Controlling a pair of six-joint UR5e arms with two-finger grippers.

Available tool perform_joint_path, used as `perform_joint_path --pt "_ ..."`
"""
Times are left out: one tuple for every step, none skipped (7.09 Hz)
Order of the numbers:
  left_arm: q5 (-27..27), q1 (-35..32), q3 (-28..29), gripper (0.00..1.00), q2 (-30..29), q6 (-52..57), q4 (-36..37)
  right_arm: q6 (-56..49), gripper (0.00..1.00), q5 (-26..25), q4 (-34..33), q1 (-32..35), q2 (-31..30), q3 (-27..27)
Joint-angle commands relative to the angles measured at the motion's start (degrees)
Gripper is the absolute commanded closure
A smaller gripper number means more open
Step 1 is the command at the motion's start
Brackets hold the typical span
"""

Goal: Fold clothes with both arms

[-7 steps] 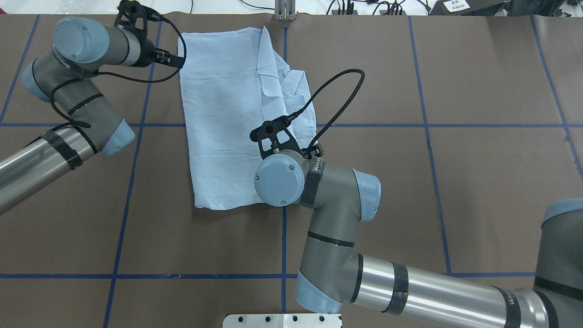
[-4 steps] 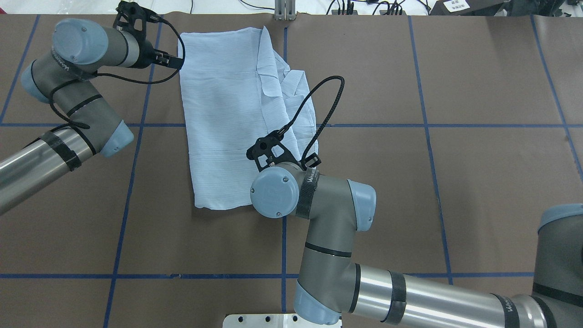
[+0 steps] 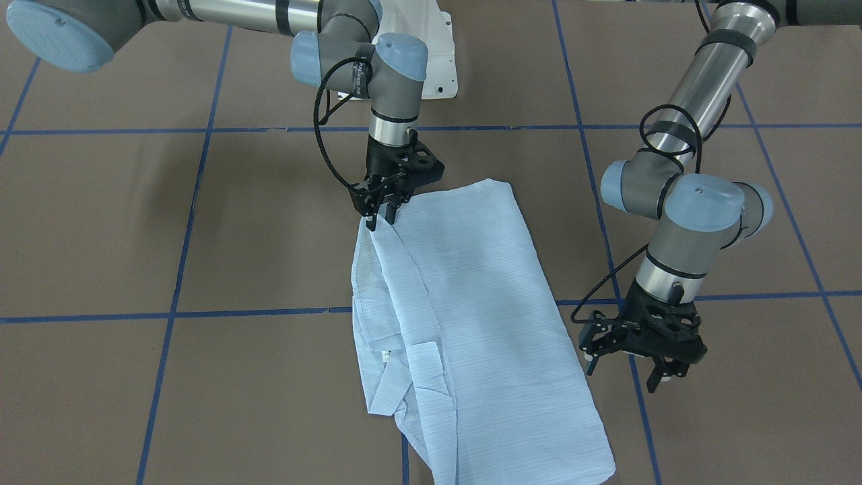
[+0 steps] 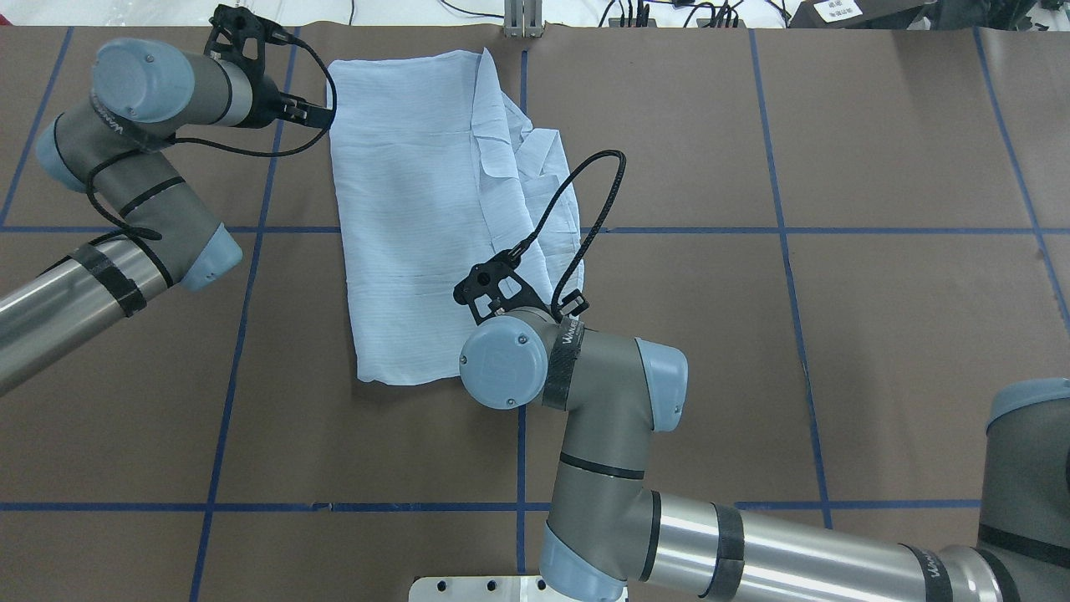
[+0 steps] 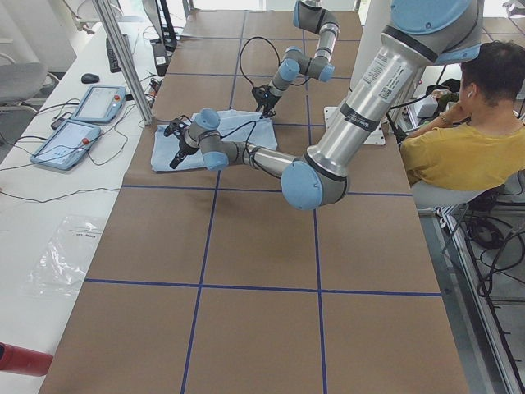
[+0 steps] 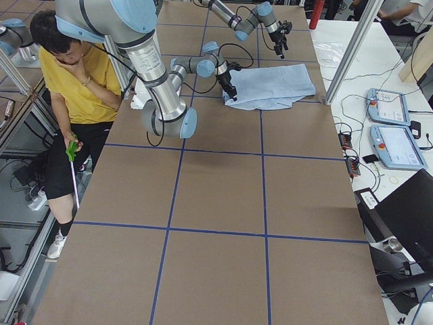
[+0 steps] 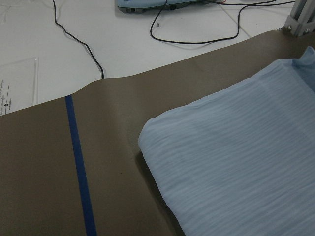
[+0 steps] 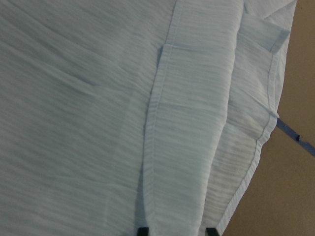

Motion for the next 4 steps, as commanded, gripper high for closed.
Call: perform_joint_path --pt "0.01 0.09 0.0 0.0 0.0 -0.37 -0.15 0.06 0.65 -0.01 0.09 -0.05 0.03 -0.04" --pt "0.01 0.09 0.0 0.0 0.0 -0.46 -0.15 0.06 0.65 -0.01 0.18 -0.05 -0.23 -0.13" --pt "0.01 0.09 0.0 0.0 0.0 -0.46 -0.15 0.15 0.65 -0.01 0.35 -0.05 -0.49 -0.13" --pt "0.01 0.09 0.0 0.0 0.0 -0.46 -0.15 0.41 0.75 -0.01 0.35 -0.05 -0.41 -0.13"
